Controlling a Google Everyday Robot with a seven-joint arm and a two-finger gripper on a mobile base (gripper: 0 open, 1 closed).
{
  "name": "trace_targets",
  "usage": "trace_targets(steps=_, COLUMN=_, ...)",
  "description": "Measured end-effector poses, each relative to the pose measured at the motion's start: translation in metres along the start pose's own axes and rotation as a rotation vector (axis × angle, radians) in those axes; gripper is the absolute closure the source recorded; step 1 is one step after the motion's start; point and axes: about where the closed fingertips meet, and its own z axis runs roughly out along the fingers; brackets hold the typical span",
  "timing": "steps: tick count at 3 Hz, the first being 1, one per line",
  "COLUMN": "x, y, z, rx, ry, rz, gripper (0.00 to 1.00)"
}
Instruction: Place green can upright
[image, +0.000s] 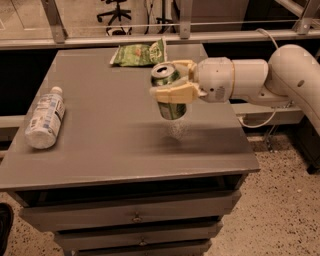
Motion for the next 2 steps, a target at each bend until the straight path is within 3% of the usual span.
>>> trace_targets(steps=1, x=0.012, y=0.009, z=-0.004, rx=-0.024, ry=-0.054, rz=-0.044, gripper=1.00)
trace_targets(steps=2, x=0.032, y=0.016, z=-0.008, rx=-0.032, ry=-0.090, rz=-0.016, gripper=0.76)
